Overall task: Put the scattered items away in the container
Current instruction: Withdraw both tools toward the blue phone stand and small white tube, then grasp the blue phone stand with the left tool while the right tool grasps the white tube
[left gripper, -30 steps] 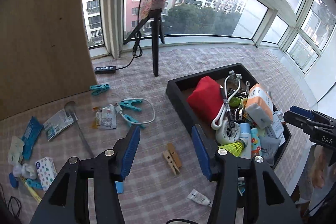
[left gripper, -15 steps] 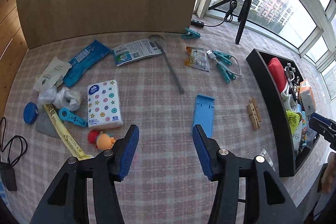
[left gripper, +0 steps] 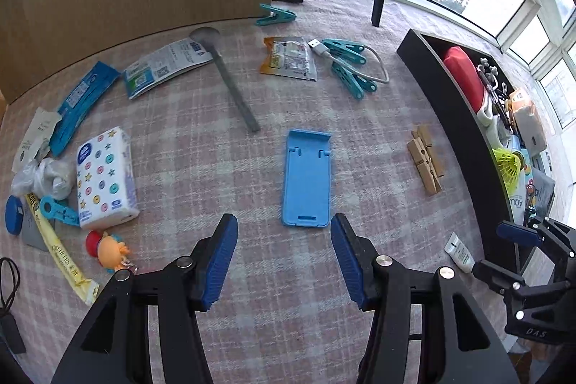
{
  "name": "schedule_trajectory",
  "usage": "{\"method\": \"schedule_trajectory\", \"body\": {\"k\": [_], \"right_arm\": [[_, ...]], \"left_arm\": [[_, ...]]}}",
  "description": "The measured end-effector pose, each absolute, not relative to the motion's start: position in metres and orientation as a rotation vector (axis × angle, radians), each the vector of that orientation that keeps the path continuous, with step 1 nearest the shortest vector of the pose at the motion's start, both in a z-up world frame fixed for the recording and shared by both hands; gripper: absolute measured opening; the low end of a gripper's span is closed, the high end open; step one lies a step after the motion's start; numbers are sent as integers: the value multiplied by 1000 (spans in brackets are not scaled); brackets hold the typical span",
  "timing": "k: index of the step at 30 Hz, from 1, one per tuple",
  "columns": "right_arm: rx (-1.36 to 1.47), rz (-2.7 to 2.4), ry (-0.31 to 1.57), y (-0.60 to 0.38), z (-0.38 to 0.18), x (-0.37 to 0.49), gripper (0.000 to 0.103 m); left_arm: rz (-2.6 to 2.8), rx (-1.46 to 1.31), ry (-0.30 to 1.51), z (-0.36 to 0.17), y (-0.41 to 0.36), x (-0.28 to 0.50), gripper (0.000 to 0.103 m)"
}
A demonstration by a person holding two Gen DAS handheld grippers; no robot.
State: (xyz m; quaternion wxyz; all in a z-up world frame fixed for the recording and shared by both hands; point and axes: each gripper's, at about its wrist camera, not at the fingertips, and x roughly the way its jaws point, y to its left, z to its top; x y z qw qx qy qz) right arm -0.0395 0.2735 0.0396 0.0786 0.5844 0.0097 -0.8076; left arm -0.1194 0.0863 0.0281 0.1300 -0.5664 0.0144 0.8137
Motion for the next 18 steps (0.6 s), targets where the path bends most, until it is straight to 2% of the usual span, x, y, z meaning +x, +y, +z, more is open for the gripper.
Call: {"method": "schedule_trajectory", "body": {"k": [3,13,15,18], "right_arm": [[1781,-2415,55,272,29,-38,59],[1836,-2392,102,269,16,-37,58],[1848,-2393,123,270,15,-35,54],[1897,-2353,136,272,8,-33,41]], "left_arm": [[2355,-1665,134,20,103,-130,55],[2296,-1736,241,-2,129,-153,55],[2302,-1733,250,-2,131,-154,55],[2306,-1732,253,-2,131,-155,55]]}}
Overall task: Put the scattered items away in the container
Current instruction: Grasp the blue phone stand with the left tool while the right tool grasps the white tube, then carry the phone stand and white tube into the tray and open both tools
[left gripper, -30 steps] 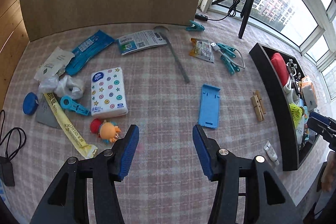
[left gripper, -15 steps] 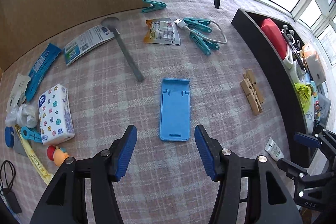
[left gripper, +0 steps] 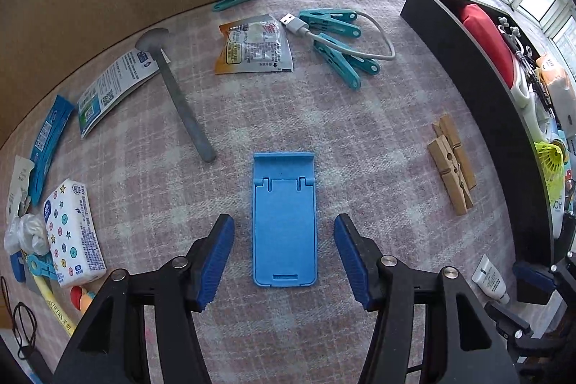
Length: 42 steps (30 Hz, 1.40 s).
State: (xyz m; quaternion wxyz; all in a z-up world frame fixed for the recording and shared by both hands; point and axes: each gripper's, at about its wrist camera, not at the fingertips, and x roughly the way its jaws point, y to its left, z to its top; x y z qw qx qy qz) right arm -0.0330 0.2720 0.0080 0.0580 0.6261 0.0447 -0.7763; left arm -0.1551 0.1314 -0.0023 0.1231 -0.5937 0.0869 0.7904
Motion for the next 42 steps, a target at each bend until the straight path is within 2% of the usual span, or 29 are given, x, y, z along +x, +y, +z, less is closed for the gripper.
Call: {"method": "schedule_trajectory", "body": {"k": [1,2,4,6,7,8,21,29,42], "right_arm": [[1903,-2349,157,271,6,-32,29],[1911,-2342,179,270,3,-30,23],[1912,-2337,208,268,1,-29,20],[1914,-2334,198,268,1,-29,18],[1914,-2333,189,268,0,-30,18],[1912,-2337,181,269,0,-30,18],[1835,-2393,-14,283,10,-28,17],[1758,-2429,-61,276,31,-19,17],[1680,-2499,-119,282,58,-25,16]], "left_arm": [[2306,-1729,262,-2,132,-155,55],[2305,-1725,268,-2,132,-154,56],[2303,-1723,256,-2,131,-154,55],[2310,-1716,261,-1,131,-154,47],[2309,-1705,266,0,132,-153,36],[2313,-1696,272,1,132,-151,34],[2375,-1669,38,14,93,-138,34],[2416,-1605,23,44,92,-127,34],[2401,-1563,46,55,112,-123,34]]}}
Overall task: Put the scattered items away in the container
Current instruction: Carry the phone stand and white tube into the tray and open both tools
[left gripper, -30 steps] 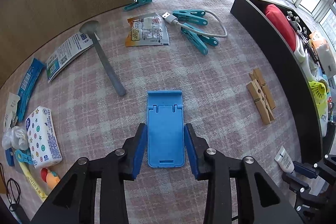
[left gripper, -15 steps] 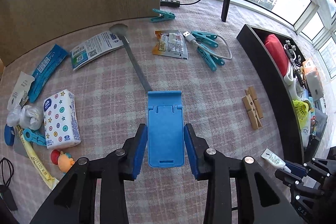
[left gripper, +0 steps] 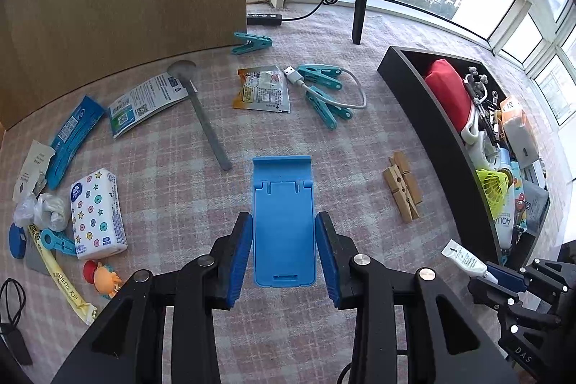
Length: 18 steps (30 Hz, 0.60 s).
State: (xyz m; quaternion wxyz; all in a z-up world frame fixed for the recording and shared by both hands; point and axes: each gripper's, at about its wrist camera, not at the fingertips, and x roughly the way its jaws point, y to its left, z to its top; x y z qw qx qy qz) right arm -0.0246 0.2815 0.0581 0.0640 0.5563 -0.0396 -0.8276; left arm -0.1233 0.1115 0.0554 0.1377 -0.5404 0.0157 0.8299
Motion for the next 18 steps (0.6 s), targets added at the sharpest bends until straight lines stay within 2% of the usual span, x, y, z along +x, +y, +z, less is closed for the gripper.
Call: {"method": "schedule_trajectory", "body": {"k": [8,18], "right_arm": [[1591,-2635,-165,308,96,-27,16],[1580,-2844,-303,392,124,-12,16]], "left_arm": [[2362,-1463,41,87,146,-120,34],[2204,-1334,118,118,251,-112,34]]}}
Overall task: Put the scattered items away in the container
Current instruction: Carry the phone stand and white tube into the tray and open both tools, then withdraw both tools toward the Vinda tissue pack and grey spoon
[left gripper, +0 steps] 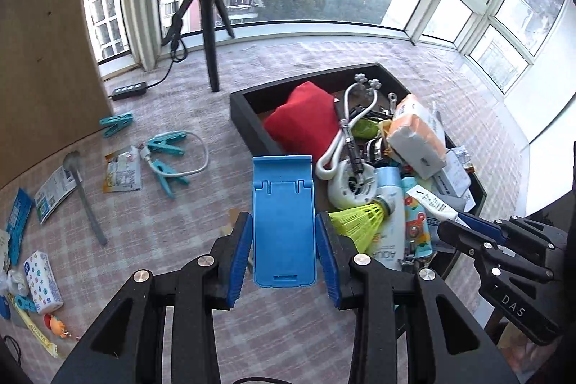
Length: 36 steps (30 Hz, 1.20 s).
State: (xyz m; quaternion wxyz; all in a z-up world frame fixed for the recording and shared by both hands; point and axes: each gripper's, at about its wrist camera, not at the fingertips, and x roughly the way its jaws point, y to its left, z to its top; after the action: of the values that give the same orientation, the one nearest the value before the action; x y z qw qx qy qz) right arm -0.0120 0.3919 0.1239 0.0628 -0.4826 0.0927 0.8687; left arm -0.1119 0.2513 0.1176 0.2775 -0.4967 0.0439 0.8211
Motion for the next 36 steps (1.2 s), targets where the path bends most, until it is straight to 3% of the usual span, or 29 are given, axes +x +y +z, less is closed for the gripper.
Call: {"method": "schedule_trajectory", "body": {"k": [11,12,14,15,26,36], "right_arm": [[-1382,2551,339,452,132,0,18],[-1376,2540,340,453,131,1,21],[-1366,2528,360,455,131,1,53],[-1353,2529,375,456,131,2,55],[-1357,2542,376,449,130,-6,55],[-1435,2611,282,410,123,-19,55]], "left_arm": [[2056,-1250,197,134,353,-107,35],[2065,-1251,208,135,358,-107,39],[2084,-1251,227,135,363,-106,43],[2083,-1252,225,135,364,-106,43],[2115,-1298,187,132,339,-113,42],[2237,-1365,128,124,271,-126,43]]}}
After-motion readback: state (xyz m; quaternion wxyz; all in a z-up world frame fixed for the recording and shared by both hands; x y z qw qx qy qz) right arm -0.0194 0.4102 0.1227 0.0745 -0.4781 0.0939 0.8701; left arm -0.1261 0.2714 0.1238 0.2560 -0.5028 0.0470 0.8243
